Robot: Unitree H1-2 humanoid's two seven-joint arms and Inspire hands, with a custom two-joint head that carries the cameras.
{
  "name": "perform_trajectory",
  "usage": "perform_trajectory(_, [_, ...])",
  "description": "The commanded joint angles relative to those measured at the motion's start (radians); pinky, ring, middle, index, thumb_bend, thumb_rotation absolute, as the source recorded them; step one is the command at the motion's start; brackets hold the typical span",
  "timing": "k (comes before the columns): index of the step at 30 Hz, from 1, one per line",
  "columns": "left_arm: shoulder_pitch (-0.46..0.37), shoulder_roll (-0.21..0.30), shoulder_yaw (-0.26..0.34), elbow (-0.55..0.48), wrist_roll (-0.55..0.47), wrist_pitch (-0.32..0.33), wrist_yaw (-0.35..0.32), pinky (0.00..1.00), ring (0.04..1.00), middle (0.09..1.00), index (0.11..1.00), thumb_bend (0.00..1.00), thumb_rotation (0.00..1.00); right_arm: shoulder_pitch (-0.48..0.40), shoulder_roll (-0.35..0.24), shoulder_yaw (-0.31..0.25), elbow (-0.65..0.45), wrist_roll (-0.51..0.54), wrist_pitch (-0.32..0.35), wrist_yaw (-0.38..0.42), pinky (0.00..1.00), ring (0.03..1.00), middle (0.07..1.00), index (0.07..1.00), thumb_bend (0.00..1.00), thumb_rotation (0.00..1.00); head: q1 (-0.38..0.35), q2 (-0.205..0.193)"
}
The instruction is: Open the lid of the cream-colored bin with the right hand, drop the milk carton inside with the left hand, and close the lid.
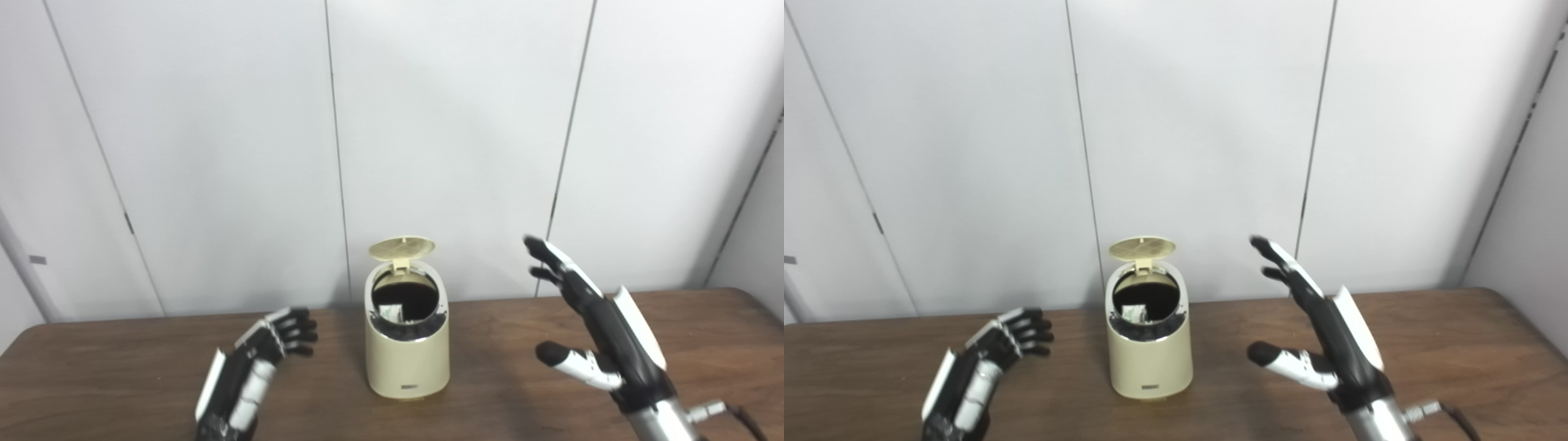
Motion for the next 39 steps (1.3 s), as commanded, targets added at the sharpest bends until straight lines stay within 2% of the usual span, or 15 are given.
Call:
perform_trajectory(1, [-0.005, -0.004, 0.02, 0.018, 0.037, -0.038, 0.007, 0.65, 0.716, 0.745, 0.797, 0.57, 0.66, -0.094, -0.025, 0.006, -0.055, -0.02, 0.059, 0.042, 0.82, 0.929, 0.961, 0.936, 0.83, 0.88, -0.008, -0.019])
perform_trajectory(4, [0.006, -0.035, 0.036, 0.08, 0.053, -0.08, 0.007, 0.65, 0.715, 0.739, 0.783, 0.54, 0.67, -0.166, -0.04, 0.026, -0.061, -0.042, 0.137, 0.094, 0.8, 0.955, 0.973, 0.939, 0.85, 0.85, -0.018, -0.033])
perform_trajectory(6, [0.015, -0.054, 0.044, 0.106, 0.047, -0.087, -0.001, 0.66, 0.719, 0.739, 0.777, 0.51, 0.68, -0.208, -0.057, 0.045, -0.052, -0.078, 0.159, 0.118, 0.77, 0.945, 0.965, 0.933, 0.87, 0.84, -0.017, -0.033])
perform_trajectory(8, [0.031, -0.072, 0.046, 0.12, 0.045, -0.067, -0.006, 0.68, 0.74, 0.758, 0.791, 0.49, 0.74, -0.253, -0.084, 0.072, -0.035, -0.143, 0.173, 0.15, 0.83, 0.943, 0.947, 0.923, 0.86, 0.91, -0.011, -0.032])
perform_trajectory(11, [0.031, -0.088, 0.053, 0.166, 0.054, -0.086, -0.01, 0.69, 0.739, 0.755, 0.789, 0.45, 0.76, -0.311, -0.099, 0.11, -0.019, -0.204, 0.225, 0.206, 0.89, 0.96, 0.951, 0.93, 0.83, 0.95, -0.007, -0.039])
perform_trajectory(15, [0.026, -0.096, 0.066, 0.219, 0.072, -0.097, -0.018, 0.69, 0.736, 0.748, 0.783, 0.44, 0.78, -0.363, -0.094, 0.165, 0.03, -0.267, 0.266, 0.255, 0.87, 0.979, 0.978, 0.962, 0.79, 0.96, -0.005, -0.04])
perform_trajectory(20, [0.038, -0.104, 0.072, 0.199, 0.092, -0.096, -0.014, 0.69, 0.739, 0.753, 0.783, 0.45, 0.76, -0.413, -0.072, 0.238, 0.116, -0.358, 0.266, 0.275, 0.89, 0.996, 0.993, 0.967, 0.79, 0.93, 0.001, -0.035])
perform_trajectory(25, [0.062, -0.107, 0.087, 0.167, 0.094, -0.096, -0.013, 0.7, 0.744, 0.759, 0.782, 0.49, 0.74, -0.453, -0.049, 0.274, 0.165, -0.422, 0.29, 0.307, 0.93, 1.0, 0.994, 0.969, 0.79, 0.91, 0.001, -0.025])
perform_trajectory(33, [0.091, -0.118, 0.088, 0.12, 0.083, -0.083, -0.017, 0.71, 0.76, 0.767, 0.786, 0.52, 0.72, -0.51, -0.031, 0.285, 0.252, -0.449, 0.285, 0.317, 0.91, 1.0, 0.982, 0.955, 0.79, 0.88, -0.001, -0.02])
perform_trajectory(39, [0.092, -0.109, 0.077, 0.121, 0.1, -0.077, -0.029, 0.69, 0.749, 0.755, 0.788, 0.46, 0.71, -0.522, -0.026, 0.284, 0.315, -0.45, 0.258, 0.296, 0.92, 1.0, 0.952, 0.925, 0.79, 0.88, 0.003, -0.018])
